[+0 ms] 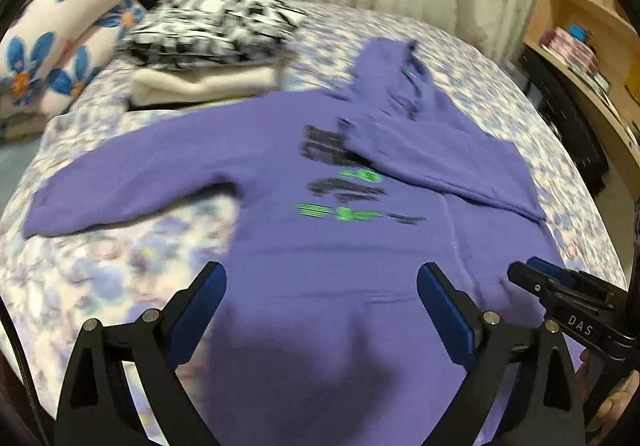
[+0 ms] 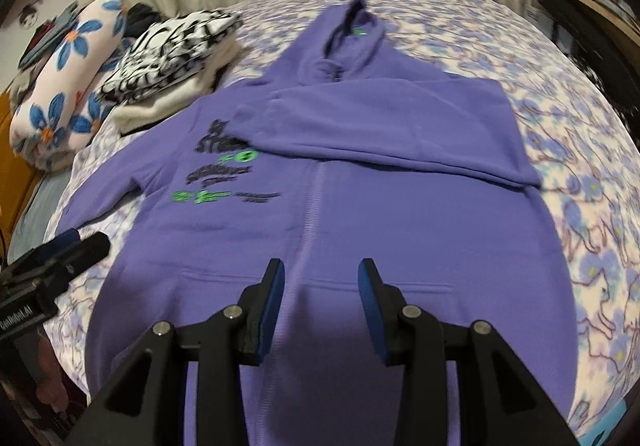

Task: Fold large clothes
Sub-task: 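Grasp the other sleeve's ribbed cuff with the left tool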

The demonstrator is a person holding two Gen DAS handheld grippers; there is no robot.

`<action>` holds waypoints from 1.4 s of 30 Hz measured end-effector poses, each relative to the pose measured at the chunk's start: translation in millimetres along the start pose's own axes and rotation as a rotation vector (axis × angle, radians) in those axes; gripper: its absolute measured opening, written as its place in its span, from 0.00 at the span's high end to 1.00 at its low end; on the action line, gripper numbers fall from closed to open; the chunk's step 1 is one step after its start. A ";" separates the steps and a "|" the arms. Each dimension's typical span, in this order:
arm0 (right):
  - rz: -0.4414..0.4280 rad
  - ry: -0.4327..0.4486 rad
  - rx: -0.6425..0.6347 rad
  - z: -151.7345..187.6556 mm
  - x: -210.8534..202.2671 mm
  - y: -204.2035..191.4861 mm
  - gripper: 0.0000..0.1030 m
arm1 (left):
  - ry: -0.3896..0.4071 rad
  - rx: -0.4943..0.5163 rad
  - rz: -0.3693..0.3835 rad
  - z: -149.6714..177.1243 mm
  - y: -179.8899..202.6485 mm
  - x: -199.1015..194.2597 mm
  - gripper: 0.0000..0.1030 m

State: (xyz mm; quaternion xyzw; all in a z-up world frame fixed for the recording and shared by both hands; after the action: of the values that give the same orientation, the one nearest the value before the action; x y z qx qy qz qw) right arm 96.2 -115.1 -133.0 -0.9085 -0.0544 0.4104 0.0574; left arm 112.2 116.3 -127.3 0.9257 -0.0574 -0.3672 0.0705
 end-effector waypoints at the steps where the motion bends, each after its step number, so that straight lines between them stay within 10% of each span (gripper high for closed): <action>1: -0.006 0.003 -0.013 -1.2 1.6 -10.2 0.62 | 0.014 -0.016 -0.016 -1.5 -14.2 -5.6 0.07; 15: -0.114 0.016 -0.162 -17.7 33.6 -128.0 0.56 | 0.074 -0.252 -0.224 8.1 -183.4 -29.7 0.07; 31: -0.203 0.011 -0.275 -31.7 104.3 -234.9 0.56 | 0.027 -0.649 -0.170 36.8 -327.1 35.5 0.07; 40: -0.204 0.008 -0.273 -39.7 127.7 -246.1 0.56 | 0.072 -0.696 -0.189 24.2 -363.1 60.9 0.08; 42: -0.204 0.000 -0.269 -37.9 131.3 -244.2 0.56 | 0.080 -0.686 -0.227 20.5 -367.6 65.5 0.22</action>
State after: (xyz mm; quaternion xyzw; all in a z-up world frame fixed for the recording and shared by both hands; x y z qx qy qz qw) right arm 198.4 143.0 -168.8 -0.8977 -0.2007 0.3916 -0.0234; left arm 165.6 465.6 -249.5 0.8624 0.1749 -0.3339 0.3380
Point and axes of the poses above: each gripper's, at about its wrist camera, not at the fingertips, and x roughly the way its jaws point, y to its right, z to its underside, the point moved 6 cm from there along x, roughly the way its jaws point, and after that the axes turned 10 degrees about y, right-handed, at the moved point
